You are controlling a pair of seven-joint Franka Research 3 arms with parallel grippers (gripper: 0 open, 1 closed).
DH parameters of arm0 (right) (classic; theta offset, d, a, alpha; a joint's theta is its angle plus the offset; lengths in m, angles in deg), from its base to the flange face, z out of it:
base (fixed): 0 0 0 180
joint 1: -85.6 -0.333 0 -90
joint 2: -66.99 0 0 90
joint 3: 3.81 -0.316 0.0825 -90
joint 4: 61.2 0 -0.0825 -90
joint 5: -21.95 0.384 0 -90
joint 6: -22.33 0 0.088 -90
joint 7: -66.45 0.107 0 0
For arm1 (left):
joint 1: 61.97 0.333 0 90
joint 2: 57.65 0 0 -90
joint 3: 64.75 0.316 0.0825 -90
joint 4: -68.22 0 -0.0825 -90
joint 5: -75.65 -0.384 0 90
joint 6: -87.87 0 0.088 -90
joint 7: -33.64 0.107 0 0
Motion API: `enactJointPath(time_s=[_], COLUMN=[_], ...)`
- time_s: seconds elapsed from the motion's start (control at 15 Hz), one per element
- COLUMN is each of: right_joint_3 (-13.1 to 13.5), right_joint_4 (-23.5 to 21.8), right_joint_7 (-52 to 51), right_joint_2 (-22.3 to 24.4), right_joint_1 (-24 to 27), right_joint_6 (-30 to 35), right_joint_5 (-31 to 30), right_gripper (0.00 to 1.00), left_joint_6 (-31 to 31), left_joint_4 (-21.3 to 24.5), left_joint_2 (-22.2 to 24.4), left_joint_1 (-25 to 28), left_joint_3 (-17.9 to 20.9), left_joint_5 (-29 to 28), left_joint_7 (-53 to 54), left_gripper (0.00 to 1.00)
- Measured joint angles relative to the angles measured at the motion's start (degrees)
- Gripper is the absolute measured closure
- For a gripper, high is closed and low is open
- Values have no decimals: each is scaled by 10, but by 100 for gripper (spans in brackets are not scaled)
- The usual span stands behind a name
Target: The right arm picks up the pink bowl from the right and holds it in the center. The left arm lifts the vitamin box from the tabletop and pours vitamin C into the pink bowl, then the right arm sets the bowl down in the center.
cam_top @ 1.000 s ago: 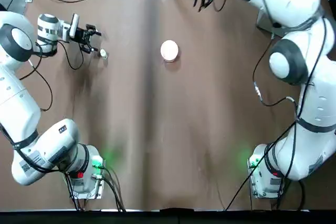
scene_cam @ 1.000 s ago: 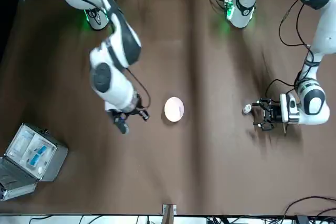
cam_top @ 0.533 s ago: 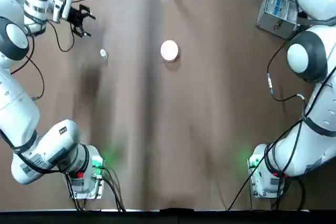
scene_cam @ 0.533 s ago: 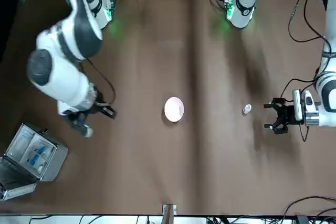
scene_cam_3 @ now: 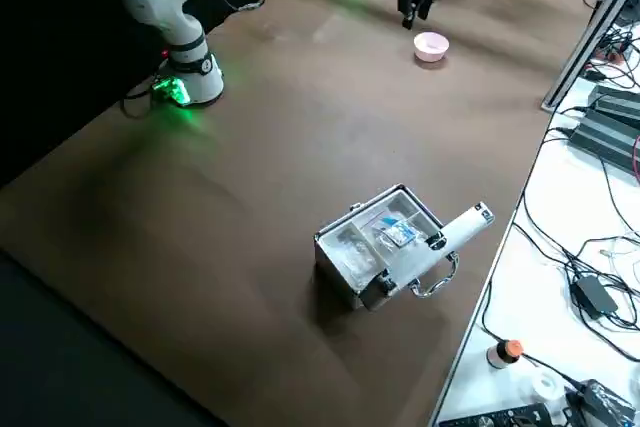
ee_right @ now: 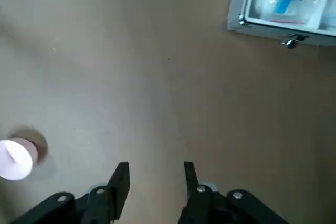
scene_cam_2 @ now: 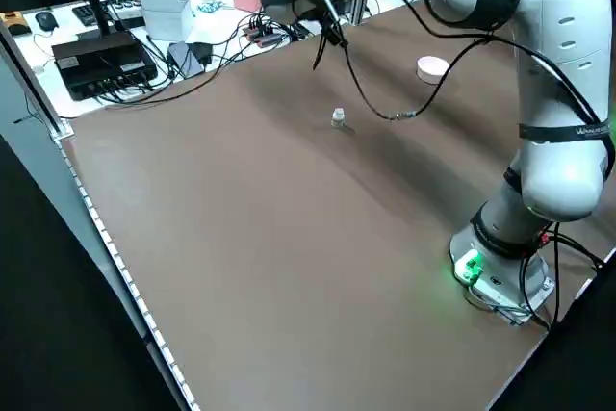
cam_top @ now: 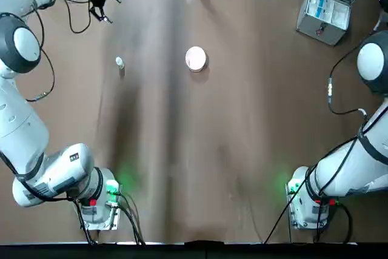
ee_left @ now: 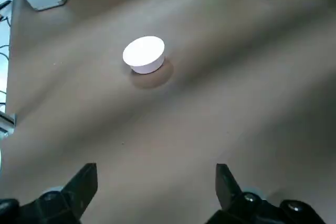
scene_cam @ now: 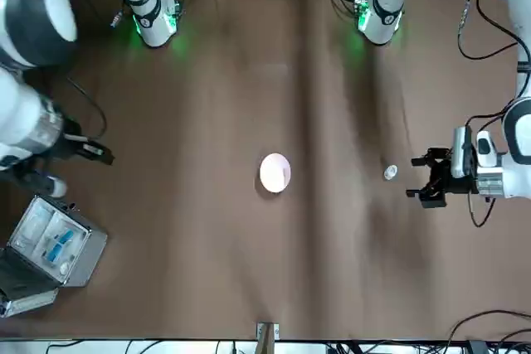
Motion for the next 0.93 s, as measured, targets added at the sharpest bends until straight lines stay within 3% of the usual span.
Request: enactJointPath(time_s=[0.4, 0.47, 0.6, 0.73, 0.93], right_joint_3=[0, 0, 0, -2, -7], right_joint_4=[-21, -32, -53, -59, -64], right_joint_7=[-152, -168, -176, -177, -179], right_joint_2=[57, 68, 99, 111, 113], right_joint_1=[72, 76, 80, 80, 79], right_joint_6=[29, 28, 24, 22, 13], right_joint_5=[-5, -11, -14, -14, -15], right_gripper=[48, 42, 40, 29, 4], left_joint_6=[-11, -14, -19, -30, -42], left_joint_4=[-13, -13, -13, -13, -14], left_joint_2=[30, 36, 58, 76, 104], left_joint_1=[-112, -128, -155, -161, -162], left_joint_3=[59, 65, 68, 69, 71], left_joint_5=[-6, -8, -19, -45, -84], left_joint_7=[-84, -111, -189, -246, -357], left_gripper=[0, 0, 0, 0, 0])
